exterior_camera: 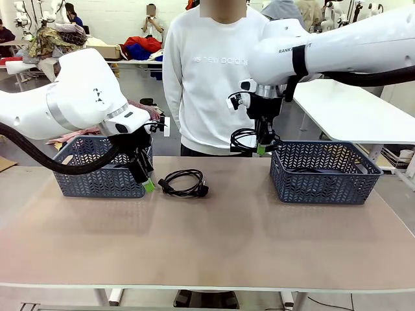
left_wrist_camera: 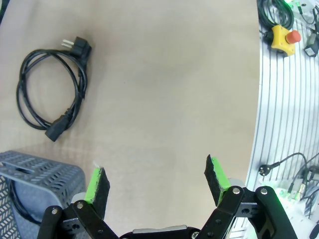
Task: Organize the cables according to human instructions.
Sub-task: Pick up a bundle of cables and place it in the basket indicated by the human.
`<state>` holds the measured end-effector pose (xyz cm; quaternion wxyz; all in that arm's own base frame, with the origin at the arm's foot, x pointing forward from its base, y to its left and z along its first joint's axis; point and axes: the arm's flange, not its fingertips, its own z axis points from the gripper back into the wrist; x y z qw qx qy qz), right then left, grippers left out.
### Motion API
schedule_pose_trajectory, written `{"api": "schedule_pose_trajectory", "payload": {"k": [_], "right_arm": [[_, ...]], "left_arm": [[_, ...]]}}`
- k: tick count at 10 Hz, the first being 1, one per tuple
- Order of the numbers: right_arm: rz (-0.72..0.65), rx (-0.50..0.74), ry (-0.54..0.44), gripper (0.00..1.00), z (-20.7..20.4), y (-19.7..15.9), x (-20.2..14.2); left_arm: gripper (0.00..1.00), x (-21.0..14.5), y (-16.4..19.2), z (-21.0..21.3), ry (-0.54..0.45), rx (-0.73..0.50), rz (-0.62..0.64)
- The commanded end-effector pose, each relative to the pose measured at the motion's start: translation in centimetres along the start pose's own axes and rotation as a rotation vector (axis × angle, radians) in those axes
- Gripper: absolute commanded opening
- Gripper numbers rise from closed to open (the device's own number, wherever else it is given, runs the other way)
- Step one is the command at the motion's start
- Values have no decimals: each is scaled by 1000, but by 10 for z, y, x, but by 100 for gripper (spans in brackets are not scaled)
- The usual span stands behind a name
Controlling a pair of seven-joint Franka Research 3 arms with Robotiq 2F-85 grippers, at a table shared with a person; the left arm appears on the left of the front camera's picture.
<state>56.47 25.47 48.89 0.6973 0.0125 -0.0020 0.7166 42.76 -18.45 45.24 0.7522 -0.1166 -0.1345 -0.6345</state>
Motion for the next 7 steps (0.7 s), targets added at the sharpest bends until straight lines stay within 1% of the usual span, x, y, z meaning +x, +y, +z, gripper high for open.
{"api": "schedule_pose_trajectory", "payload": {"k": [1, 3, 4, 5, 7], "right_arm": [[4, -2, 0, 0, 4, 0, 0], [4, -2, 0, 0, 4, 0, 0], [1, 0, 0, 11, 1, 0, 1], [-5, -23, 5, 11, 2, -3, -12], [-26, -41, -6, 11, 5, -1, -51]], "left_arm": [[100, -2, -1, 2, 1, 7, 3], [100, -2, -1, 2, 1, 7, 3], [100, -2, -1, 2, 1, 7, 3], [100, -2, -1, 2, 1, 7, 3], [100, -2, -1, 2, 1, 7, 3]]}}
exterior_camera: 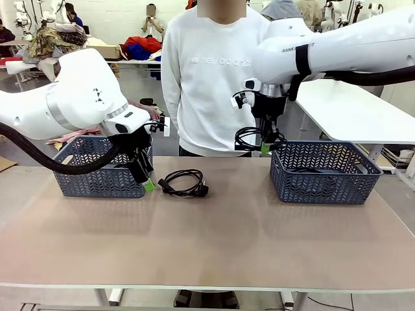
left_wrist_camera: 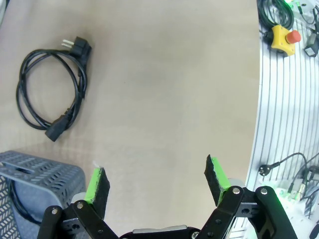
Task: Organize the cables according to human instructions.
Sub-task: Pick up a bundle of cables and place it in the basket indicated by the human.
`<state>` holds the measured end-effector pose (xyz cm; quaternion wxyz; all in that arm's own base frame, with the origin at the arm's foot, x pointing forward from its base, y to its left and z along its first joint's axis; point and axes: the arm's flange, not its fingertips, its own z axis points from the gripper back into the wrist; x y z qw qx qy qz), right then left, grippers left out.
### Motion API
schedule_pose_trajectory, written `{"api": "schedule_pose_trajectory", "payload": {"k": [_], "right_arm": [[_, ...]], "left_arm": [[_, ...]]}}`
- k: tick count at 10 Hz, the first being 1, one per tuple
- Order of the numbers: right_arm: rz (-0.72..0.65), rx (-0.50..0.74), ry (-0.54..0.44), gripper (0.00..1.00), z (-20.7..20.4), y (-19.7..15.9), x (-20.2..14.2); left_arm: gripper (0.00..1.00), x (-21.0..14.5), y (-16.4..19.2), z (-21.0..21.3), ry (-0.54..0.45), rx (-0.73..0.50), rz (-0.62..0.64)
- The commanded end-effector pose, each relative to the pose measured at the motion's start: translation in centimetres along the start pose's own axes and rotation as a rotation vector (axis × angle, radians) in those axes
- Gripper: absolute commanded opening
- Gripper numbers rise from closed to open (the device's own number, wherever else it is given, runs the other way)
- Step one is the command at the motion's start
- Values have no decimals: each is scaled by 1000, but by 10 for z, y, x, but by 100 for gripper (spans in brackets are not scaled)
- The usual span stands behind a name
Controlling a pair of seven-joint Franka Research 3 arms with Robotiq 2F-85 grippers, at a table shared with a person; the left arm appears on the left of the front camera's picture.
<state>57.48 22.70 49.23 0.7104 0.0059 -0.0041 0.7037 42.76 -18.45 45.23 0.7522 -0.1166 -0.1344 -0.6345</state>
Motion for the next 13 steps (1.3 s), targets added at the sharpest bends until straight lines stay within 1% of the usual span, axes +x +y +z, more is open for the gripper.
{"api": "schedule_pose_trajectory", "payload": {"k": [1, 4, 5, 7, 10, 13], "right_arm": [[-2, -29, -16, 11, 1, 10, -46], [-16, -50, -12, 11, -4, 10, -104], [-12, -42, -38, 11, -8, 7, -126], [-19, -47, -46, 11, -18, -4, -153], [-20, -26, -44, 11, -37, -19, -170], [-18, -16, -39, 11, -43, -20, -170]], "left_arm": [[100, -2, -1, 2, 1, 7, 3], [100, -2, -1, 2, 1, 7, 3], [100, -2, -1, 2, 1, 7, 3], [100, -2, -1, 2, 1, 7, 3], [100, -2, -1, 2, 1, 7, 3], [100, -2, -1, 2, 1, 7, 3]]}}
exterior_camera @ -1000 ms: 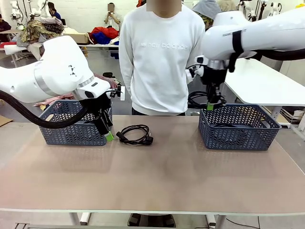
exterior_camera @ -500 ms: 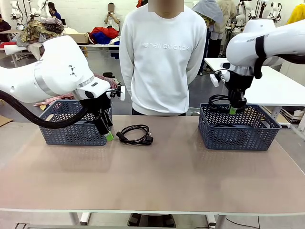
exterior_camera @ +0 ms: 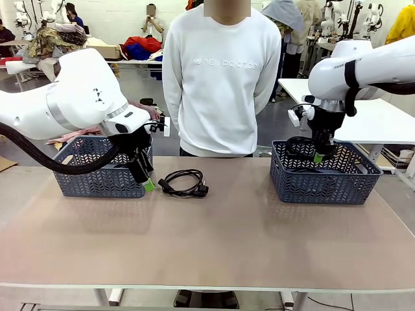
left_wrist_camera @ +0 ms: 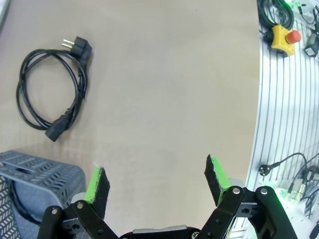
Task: Organize the cables according to human instructions.
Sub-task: Pick up a bundle of cables and place it in the basket indicated by the human.
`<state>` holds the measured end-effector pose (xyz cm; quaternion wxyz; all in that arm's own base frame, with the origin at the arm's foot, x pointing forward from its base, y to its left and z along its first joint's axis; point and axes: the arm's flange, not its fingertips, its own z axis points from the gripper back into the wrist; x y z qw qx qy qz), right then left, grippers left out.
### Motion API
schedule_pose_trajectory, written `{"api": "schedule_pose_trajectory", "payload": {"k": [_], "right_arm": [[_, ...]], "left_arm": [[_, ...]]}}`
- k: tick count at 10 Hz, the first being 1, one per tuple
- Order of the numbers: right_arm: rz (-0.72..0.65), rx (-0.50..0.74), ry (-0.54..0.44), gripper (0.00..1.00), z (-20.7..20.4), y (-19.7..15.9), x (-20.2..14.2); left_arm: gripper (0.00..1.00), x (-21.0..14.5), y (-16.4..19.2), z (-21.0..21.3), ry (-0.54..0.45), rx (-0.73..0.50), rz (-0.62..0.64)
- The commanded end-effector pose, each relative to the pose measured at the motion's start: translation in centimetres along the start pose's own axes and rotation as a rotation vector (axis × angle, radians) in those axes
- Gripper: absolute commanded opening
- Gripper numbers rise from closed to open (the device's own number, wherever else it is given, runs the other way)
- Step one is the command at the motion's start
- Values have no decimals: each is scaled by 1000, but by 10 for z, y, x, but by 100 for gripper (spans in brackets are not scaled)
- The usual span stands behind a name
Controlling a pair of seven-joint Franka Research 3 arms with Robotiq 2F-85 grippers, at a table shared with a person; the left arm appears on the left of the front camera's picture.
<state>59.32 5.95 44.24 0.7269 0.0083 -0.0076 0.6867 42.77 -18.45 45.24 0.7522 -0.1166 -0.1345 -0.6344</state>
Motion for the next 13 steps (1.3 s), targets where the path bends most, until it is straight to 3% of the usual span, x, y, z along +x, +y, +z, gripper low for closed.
{"api": "schedule_pose_trajectory", "payload": {"k": [1, 4, 5, 6, 7, 8, 9, 10, 11, 12, 13], "right_arm": [[18, -14, -25, 11, 5, 0, -1], [2, -8, -18, 11, 3, -1, 1], [9, 3, -5, 31, 2, -3, 2], [2, 11, -7, 31, 2, -4, 2], [-8, 13, -13, 51, 2, -5, 2], [-12, 16, -14, 35, 3, -6, 3], [-15, 17, -15, 71, 5, -6, 4], [-13, 21, -11, 55, 7, -6, 5], [-12, 23, -9, 91, 9, -6, 5], [-12, 24, -6, 75, 10, -6, 5], [-15, 29, -1, 100, 9, -7, 5]], "left_arm": [[100, -2, -1, 2, 2, 7, 3], [100, -2, -1, 2, 2, 7, 3], [100, -2, -1, 2, 2, 7, 3], [100, -2, -1, 2, 2, 7, 3], [100, -2, -1, 2, 2, 7, 3], [100, -2, -1, 2, 2, 7, 3], [100, -2, -1, 2, 2, 7, 3], [100, -2, -1, 2, 2, 7, 3], [100, -2, -1, 2, 2, 7, 3], [100, -2, -1, 2, 2, 7, 3], [100, -2, -1, 2, 2, 7, 3]]}}
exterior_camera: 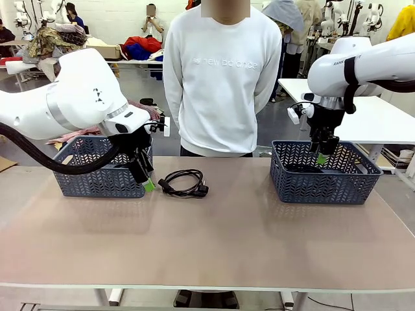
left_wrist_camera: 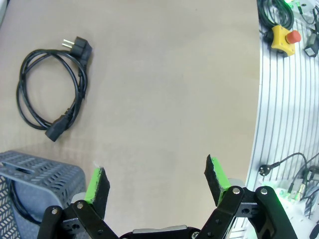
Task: Organize the cables according to human instructions.
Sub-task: Pick up a bundle of cables and place it in the basket indicated by the human.
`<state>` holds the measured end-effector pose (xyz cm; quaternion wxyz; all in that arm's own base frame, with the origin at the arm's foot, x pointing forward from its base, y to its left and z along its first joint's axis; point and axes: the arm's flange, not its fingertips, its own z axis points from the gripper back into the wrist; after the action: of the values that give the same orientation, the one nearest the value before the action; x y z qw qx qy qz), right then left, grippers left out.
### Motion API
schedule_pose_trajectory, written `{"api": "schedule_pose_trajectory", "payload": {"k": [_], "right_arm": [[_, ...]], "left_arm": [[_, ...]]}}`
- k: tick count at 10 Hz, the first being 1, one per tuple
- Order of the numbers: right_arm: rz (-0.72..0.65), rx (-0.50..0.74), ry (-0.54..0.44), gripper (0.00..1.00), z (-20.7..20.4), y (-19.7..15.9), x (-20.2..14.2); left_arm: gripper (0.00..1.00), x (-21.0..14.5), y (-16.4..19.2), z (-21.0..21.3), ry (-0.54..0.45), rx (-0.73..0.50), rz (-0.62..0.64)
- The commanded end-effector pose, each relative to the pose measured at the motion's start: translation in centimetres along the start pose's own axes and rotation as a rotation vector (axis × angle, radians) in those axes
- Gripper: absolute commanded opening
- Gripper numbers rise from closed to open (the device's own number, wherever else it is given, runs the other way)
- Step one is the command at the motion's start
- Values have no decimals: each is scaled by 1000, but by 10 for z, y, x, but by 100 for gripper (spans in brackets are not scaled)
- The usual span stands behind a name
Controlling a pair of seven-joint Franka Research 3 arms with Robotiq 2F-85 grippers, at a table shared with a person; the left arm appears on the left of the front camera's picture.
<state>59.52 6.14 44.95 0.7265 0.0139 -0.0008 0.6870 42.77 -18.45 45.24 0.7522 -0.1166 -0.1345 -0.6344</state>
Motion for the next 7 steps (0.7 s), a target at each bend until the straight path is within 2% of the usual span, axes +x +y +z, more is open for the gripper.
{"api": "schedule_pose_trajectory", "payload": {"k": [1, 2, 4, 5, 7], "right_arm": [[-19, 15, -1, 95, 2, -5, 1], [-19, 17, 0, 100, 2, -5, 2], [-47, -4, -11, 100, 2, -7, 2], [-1, 9, 1, 100, -1, -1, 0], [-1, 9, 1, 100, -1, -1, 0]], "left_arm": [[100, -2, -1, 2, 2, 7, 3], [100, -2, -1, 2, 2, 7, 3], [100, -2, -1, 2, 2, 7, 3], [100, -2, -1, 2, 2, 7, 3], [100, -2, -1, 2, 2, 7, 3]]}}
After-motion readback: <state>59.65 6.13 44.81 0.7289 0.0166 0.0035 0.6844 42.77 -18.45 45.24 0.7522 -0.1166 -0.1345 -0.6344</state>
